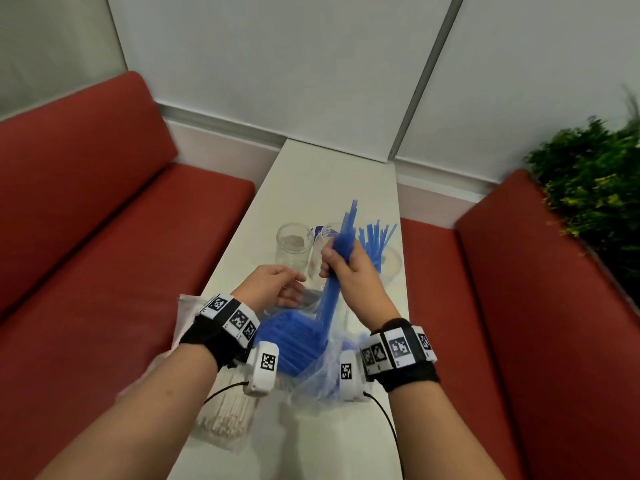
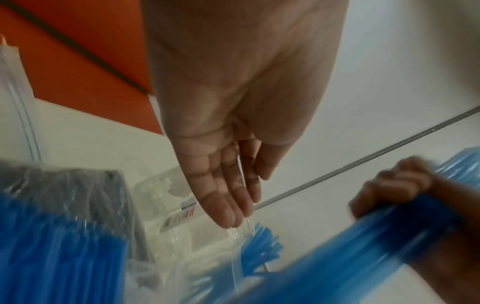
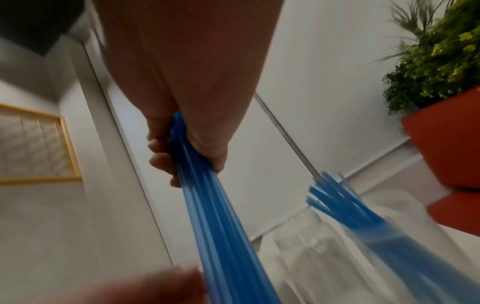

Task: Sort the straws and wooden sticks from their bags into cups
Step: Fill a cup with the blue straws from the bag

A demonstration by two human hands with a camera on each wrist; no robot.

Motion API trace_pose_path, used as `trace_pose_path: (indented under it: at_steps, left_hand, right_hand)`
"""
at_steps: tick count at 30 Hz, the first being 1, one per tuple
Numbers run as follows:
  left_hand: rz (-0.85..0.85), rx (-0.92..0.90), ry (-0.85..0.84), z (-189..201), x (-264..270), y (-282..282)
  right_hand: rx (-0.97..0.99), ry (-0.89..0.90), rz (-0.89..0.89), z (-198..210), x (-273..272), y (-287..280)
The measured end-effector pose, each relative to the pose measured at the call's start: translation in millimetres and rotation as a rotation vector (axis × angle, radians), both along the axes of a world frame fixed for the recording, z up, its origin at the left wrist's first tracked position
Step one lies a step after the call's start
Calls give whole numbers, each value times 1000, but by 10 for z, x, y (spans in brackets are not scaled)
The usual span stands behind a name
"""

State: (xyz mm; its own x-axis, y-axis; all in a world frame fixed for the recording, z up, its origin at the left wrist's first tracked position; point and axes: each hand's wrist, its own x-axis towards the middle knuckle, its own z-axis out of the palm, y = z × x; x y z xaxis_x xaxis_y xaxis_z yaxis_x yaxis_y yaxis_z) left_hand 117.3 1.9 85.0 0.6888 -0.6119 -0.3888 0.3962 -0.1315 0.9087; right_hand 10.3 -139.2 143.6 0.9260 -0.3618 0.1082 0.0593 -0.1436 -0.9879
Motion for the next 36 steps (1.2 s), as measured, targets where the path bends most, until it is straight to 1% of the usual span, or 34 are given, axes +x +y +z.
trace_pose_path:
  at_steps: [2,4,5,6,8,9,10,11,15,19,21,24,27,29,34,36]
  left_hand:
    - [13,24,41,-33,-85,-93]
    - [14,36,144,-58,-177,-177]
    - [-4,10,251,-61,-216,-208]
    - [-36,-57,394,-60,-251,-233]
    - [-70,-281,713,-37,-322,-273]
    - [-63,-376,829,-11,-349,-288]
    - [-57,-427,887,15,-369,-307]
    - [-63,-438,896,40,-387,-327]
    - [-130,-385,832,66,-455,-370]
    - [-167,-300,867,-7,-544,-366]
    - [-227,-246,886,-43,-566,-359]
    - [-301,-169,854,-68,-552,-350]
    - [-359,-133,829,-25,-538,-356]
    - [-409,-118,830,-4,-526,-360]
    - [-508,-77,749,-60,-499,-358]
    - [-534,-88,750,-69,-510,-371]
  right_hand:
    - [69,-121,2,289,10,-23]
    - [148,-219,16,519,7,-39]
    - [175,-249,20,595,2,-46]
    - [188,-263,17,648,-9,-51]
    - [170,-256,-5,692,-44,-41]
    - [153,-246,-20,694,-67,-33]
    - [136,-237,-36,692,-91,-28]
    - [123,-231,-53,690,-115,-28]
    - [119,-273,-110,759,-147,-79]
    - [113,-330,-144,841,-155,-118]
    - [110,-332,-138,872,-169,-129]
    - [118,-364,-146,984,-158,-190]
    - [189,-377,-126,1048,-119,-221]
    - [247,-353,-111,1024,-111,-201]
    - [416,-339,-145,926,-140,-220]
    - [423,-315,-128,888,-164,-216]
